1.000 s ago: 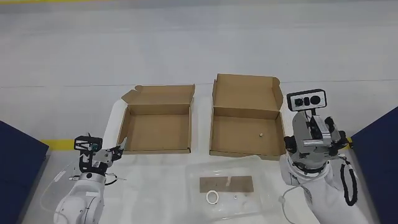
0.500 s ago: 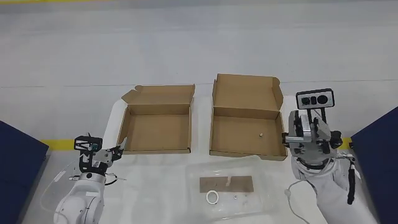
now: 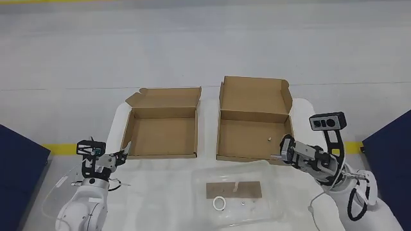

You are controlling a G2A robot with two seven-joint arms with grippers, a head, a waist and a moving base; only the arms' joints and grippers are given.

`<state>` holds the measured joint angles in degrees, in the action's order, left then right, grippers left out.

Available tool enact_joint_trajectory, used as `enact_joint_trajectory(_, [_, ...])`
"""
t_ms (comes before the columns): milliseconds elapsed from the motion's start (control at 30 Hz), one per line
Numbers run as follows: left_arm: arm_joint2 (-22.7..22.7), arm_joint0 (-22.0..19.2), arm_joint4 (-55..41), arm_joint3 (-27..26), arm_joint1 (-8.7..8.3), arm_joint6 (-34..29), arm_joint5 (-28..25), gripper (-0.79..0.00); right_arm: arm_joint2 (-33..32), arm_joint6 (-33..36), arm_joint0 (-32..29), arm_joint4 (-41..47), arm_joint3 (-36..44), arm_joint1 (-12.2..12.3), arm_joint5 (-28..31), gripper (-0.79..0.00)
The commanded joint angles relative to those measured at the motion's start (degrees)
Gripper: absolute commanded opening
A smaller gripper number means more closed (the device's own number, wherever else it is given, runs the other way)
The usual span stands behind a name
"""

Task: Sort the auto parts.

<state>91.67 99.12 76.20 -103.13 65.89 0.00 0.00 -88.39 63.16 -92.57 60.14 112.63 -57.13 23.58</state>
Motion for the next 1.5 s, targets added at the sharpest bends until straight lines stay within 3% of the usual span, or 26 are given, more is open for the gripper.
enact_joint_trajectory(0, [0.0, 0.0, 0.0, 0.0, 0.0, 0.0, 0.0, 0.0, 0.0, 0.0, -0.01, -0.03, 0.0, 0.0, 0.0, -0.785])
enact_joint_trajectory(67, [0.0, 0.0, 0.0, 0.0, 0.0, 0.0, 0.0, 0.0, -0.36, -1.23, 0.07, -1.28, 0.01, 0.01, -0.59, -0.785])
enact_joint_trajectory(300, [0.0, 0.0, 0.0, 0.0, 0.0, 0.0, 0.0, 0.0, -8.27, -11.61, -0.52, -26.31, 3.59, 1.15, -11.8, -0.785])
enact_joint_trajectory(600, [0.0, 0.0, 0.0, 0.0, 0.0, 0.0, 0.0, 0.0, -7.45, -13.0, 3.52, -48.31, 6.69, 2.19, -24.05, -0.785])
enact_joint_trajectory(1067, [0.0, 0.0, 0.0, 0.0, 0.0, 0.0, 0.0, 0.0, -5.62, -14.63, 4.32, -49.03, 6.52, 2.06, -24.68, -0.785])
enact_joint_trajectory(1467, [0.0, 0.0, 0.0, 0.0, 0.0, 0.0, 0.0, 0.0, 6.99, -16.59, 23.28, -65.73, -8.37, 1.68, -33.46, -0.785])
